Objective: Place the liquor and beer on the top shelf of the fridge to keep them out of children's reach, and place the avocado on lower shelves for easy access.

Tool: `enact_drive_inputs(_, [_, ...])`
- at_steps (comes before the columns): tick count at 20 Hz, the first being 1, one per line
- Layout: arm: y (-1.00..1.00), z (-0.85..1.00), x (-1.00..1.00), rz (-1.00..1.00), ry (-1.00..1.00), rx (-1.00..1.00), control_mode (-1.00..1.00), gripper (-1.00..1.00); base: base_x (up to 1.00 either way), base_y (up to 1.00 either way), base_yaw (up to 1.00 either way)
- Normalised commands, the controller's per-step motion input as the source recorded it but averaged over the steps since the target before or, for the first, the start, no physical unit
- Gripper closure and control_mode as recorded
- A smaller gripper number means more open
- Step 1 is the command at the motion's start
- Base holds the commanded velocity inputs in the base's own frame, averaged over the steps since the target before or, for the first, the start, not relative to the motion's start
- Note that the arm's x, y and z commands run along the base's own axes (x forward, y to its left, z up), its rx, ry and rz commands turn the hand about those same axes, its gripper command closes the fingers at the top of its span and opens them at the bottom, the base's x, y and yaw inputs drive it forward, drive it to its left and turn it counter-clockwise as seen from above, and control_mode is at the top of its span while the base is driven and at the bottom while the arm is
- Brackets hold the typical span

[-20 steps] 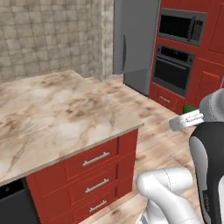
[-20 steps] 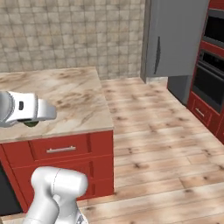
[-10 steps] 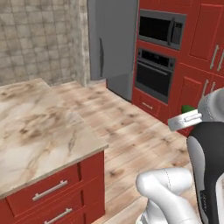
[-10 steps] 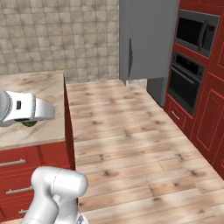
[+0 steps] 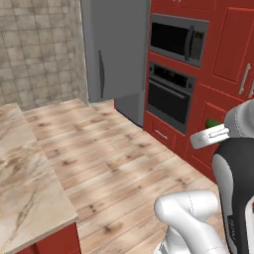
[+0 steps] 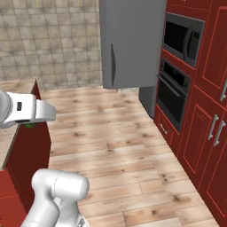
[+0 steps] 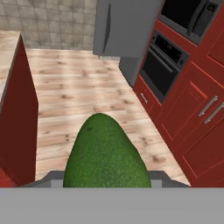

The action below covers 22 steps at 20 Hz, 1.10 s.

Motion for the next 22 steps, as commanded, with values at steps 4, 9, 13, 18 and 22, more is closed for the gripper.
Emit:
enact_drive_inputs(4, [0.00, 0.00, 0.00, 0.00, 0.00, 0.00, 1.00, 1.00, 1.00, -0.30, 0.23])
enact_drive_inputs(9, [0.00, 0.00, 0.00, 0.00, 0.00, 0.00, 1.00, 1.00, 1.00, -0.01, 0.21])
enact_drive_inputs(13, [0.00, 0.00, 0.00, 0.00, 0.00, 0.00, 1.00, 1.00, 1.00, 0.03, 0.16])
enact_drive_inputs(18, [0.00, 0.00, 0.00, 0.00, 0.00, 0.00, 1.00, 1.00, 1.00, 0.20, 0.10])
enact_drive_inputs(22, [0.00, 0.00, 0.00, 0.00, 0.00, 0.00, 1.00, 1.00, 1.00, 0.26, 0.03])
